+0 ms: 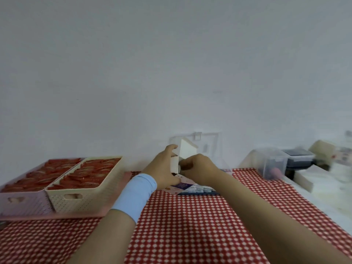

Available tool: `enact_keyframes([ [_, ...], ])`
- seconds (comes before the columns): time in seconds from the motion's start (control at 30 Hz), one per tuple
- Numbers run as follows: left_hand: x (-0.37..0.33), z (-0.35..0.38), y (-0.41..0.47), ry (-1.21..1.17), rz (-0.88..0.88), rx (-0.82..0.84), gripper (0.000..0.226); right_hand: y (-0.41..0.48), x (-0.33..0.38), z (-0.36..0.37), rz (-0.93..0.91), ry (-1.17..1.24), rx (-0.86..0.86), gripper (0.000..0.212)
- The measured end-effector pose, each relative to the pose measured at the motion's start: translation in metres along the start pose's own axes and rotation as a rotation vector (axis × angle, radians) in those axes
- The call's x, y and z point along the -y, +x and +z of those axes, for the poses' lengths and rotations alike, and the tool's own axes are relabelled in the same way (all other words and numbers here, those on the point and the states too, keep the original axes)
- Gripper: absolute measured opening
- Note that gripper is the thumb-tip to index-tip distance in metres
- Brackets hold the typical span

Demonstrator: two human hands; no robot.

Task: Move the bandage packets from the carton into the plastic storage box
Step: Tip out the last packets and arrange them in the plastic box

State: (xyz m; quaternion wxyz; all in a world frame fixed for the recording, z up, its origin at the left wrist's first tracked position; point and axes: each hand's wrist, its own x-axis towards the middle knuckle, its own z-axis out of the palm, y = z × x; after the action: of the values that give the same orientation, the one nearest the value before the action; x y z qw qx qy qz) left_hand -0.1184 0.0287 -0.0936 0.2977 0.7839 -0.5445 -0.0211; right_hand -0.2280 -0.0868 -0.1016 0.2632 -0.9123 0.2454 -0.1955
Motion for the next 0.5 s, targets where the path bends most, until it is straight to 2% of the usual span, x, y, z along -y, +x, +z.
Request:
enact_keyframes([
  [0.1,-0.009,0.009,-0.003,0.064,0.031,0.014,0.095,-0.011,-0.009,-0.001,0.043,0.007,0.056,0.018],
  [0.17,-0.015,0.015,-0.005,0.140,0.067,0.011,0.084,-0.017,-0.014,-0.002,0.091,0.071,0.049,0.012],
  [0.23,-0.020,0.019,-0.005,0.207,0.100,0.011,0.073,-0.023,-0.020,-0.006,0.136,0.150,0.029,0.018],
  [0.3,-0.023,0.022,-0.003,0.249,0.128,0.039,0.070,-0.029,-0.026,-0.013,0.176,0.251,0.009,0.015],
  [0.4,-0.031,0.025,0.000,0.295,0.192,0.059,0.070,-0.036,-0.032,-0.027,0.376,0.482,0.073,0.026],
  [0.5,-0.038,0.029,0.005,0.408,0.241,0.081,0.071,-0.043,-0.039,-0.034,0.549,0.505,0.120,0.024],
])
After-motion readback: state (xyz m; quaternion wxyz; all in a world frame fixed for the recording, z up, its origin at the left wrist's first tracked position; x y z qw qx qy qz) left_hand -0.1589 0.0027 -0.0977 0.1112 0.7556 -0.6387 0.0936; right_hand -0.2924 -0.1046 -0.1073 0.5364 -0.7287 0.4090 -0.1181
